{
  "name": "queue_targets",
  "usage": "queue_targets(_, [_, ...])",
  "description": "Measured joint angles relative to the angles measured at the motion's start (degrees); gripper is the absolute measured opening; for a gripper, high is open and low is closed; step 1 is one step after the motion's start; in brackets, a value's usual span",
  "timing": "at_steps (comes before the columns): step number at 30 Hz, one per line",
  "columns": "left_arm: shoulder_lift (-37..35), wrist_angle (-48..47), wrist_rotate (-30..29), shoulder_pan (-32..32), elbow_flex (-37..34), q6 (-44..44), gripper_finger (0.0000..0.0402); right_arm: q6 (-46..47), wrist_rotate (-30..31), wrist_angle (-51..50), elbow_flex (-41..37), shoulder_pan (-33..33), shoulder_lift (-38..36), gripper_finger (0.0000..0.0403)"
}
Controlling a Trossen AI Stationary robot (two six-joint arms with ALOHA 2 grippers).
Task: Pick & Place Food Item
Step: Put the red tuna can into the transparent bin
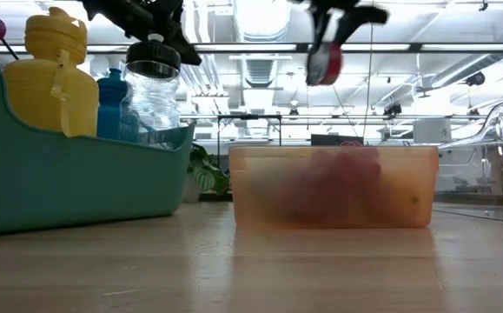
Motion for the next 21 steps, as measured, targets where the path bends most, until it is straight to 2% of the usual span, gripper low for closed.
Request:
queue_targets(5, [0.0,-0.1,0.0,0.0,0.0,0.0,0.0022,8.9,2.3,-7.7,-3.2,5.7,-5.6,0.0143])
queue_targets(7, [0.0,-0.1,0.0,0.0,0.0,0.0,0.0022,11.9,2.9,-7.6,-5.9,8.3,-8.4,0.0143])
queue_targets(16, [0.0,-0.1,0.0,0.0,0.0,0.0,0.0022,30.9,3.2,-7.7,-24.1,19.4,-21.3,0.0143])
queue_targets(21, [0.0,-0.1,0.0,0.0,0.0,0.0,0.0022,40.2,-0.1,-7.6,-34.2,23.9,-27.1,0.0143])
